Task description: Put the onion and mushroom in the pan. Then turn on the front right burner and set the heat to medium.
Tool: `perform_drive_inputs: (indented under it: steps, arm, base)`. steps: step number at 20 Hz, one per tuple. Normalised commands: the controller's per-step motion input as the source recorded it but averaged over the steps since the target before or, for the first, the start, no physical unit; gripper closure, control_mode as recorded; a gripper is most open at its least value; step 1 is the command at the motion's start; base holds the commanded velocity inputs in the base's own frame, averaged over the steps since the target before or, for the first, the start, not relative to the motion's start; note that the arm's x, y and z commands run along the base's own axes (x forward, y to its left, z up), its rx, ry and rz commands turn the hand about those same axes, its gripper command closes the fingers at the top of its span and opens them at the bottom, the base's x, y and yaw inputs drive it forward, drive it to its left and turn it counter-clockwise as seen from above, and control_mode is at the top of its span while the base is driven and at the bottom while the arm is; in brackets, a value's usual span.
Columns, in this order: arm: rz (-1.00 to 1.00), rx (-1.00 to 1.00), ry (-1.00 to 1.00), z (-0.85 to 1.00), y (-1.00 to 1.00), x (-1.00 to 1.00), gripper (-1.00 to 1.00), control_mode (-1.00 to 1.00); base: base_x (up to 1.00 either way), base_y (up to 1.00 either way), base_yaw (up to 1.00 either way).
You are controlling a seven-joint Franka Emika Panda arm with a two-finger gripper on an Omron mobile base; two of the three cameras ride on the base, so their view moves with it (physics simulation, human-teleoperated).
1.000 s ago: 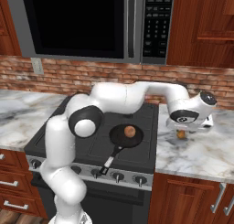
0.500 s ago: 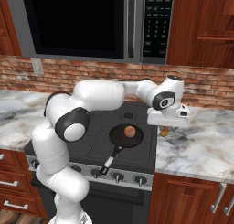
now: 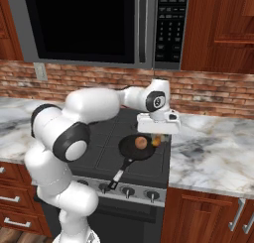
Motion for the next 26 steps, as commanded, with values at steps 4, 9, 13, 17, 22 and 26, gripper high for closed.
perform_drive_inputs:
  steps: [4, 9, 13, 17, 22, 26]
  arm:
    - [0.02, 0.0, 0.03, 0.0, 0.59, 0.0, 1.0, -1.0]
    - [0.04, 0.0, 0.06, 0.0, 0.48, 0.0, 1.0, -1.0]
    - [0.07, 0.0, 0.1, 0.0, 0.47, 0.06, 1.0, -1.0]
    - [0.09, 0.01, 0.08, 0.0, 0.46, 0.23, 1.0, -1.0]
    - [0.05, 0.12, 0.02, -0.01, 0.28, 0.45, 1.0, -1.0]
    - [0.0, 0.16, 0.0, -0.07, 0.01, 0.47, 1.0, -1.0]
  base:
    - [0.0, 0.0, 0.0]
    - [0.0, 0.0, 0.0]
    - [0.0, 0.0, 0.0]
    - [0.0, 0.0, 0.0]
    - [0.0, 0.0, 0.0]
    - [0.0, 0.0, 0.0]
